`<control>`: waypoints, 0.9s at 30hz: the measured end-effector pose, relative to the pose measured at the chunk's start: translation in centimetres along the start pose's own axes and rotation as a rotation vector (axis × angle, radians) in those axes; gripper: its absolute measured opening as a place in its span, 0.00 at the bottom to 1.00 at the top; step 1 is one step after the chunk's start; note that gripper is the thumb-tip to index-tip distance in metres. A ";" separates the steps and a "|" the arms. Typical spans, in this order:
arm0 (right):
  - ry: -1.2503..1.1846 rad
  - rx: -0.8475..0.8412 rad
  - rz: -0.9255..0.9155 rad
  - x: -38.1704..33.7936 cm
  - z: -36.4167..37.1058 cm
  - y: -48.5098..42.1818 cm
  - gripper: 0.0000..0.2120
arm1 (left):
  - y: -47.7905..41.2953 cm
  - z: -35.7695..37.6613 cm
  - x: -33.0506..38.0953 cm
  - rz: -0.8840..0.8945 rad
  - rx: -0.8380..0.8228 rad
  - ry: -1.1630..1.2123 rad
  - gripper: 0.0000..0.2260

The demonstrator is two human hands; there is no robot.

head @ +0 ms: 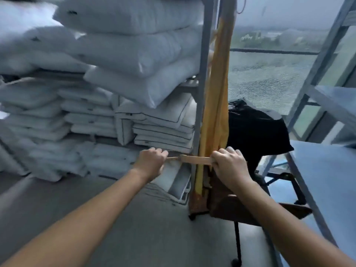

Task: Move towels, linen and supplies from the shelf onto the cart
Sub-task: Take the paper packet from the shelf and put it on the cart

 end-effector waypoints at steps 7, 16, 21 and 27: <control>-0.180 0.029 -0.215 -19.7 3.6 -10.3 0.02 | 10.3 2.0 -20.3 -0.315 -0.070 -0.104 0.11; -0.341 0.025 -0.584 -41.4 8.9 -22.4 0.05 | 21.2 6.0 -38.8 -0.762 -0.170 -0.042 0.11; -0.438 0.063 -0.743 -50.0 11.8 -27.9 0.06 | 23.5 8.5 -45.1 -0.951 -0.253 -0.148 0.11; -0.625 0.102 -0.927 -56.9 14.8 -34.8 0.07 | 23.9 9.5 -51.4 -1.136 -0.244 -0.188 0.13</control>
Point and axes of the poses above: each hand's wrist, its own y-axis away from the middle knuckle, its own z-axis out of the palm, x = y × z, the point moved 3 cm from there along -y, towards the middle knuckle, and after that the axes turned 15 degrees about -z, right-handed, at the moved point
